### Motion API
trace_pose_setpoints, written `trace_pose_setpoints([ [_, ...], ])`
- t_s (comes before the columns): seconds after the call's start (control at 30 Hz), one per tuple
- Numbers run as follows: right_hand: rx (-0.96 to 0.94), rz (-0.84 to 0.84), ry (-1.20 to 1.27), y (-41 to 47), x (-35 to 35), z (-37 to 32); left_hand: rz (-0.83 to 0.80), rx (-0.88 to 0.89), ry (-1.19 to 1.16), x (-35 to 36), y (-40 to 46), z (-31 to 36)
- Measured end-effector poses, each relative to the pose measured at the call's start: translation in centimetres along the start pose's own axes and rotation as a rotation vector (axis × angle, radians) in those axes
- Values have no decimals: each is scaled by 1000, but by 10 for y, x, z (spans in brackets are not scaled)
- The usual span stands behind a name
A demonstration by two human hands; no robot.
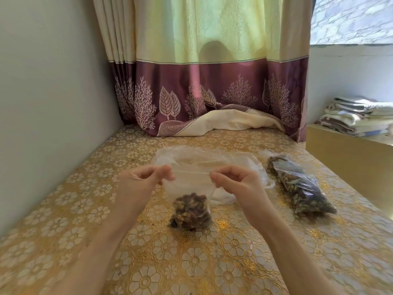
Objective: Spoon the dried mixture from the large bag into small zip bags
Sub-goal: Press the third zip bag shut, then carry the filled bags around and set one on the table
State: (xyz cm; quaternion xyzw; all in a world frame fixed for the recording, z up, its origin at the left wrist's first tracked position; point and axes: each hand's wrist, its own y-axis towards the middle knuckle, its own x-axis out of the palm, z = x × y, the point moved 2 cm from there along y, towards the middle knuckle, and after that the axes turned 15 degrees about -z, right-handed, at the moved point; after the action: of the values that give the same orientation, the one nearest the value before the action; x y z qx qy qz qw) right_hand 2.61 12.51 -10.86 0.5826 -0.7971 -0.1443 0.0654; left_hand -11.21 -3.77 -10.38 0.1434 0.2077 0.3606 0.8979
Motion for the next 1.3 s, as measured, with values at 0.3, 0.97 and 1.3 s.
trace_pose_setpoints([
  [0.3, 41, 172, 25, 0, -14, 8, -511, -277, 223, 29, -4, -37],
  [0.97, 430, 563, -1200, -61, -124, 42, -243, -280, 145, 43, -8, -45],
  [1.3, 216, 575, -1066, -59, -119, 42, -148, -338, 170, 38, -7, -46],
])
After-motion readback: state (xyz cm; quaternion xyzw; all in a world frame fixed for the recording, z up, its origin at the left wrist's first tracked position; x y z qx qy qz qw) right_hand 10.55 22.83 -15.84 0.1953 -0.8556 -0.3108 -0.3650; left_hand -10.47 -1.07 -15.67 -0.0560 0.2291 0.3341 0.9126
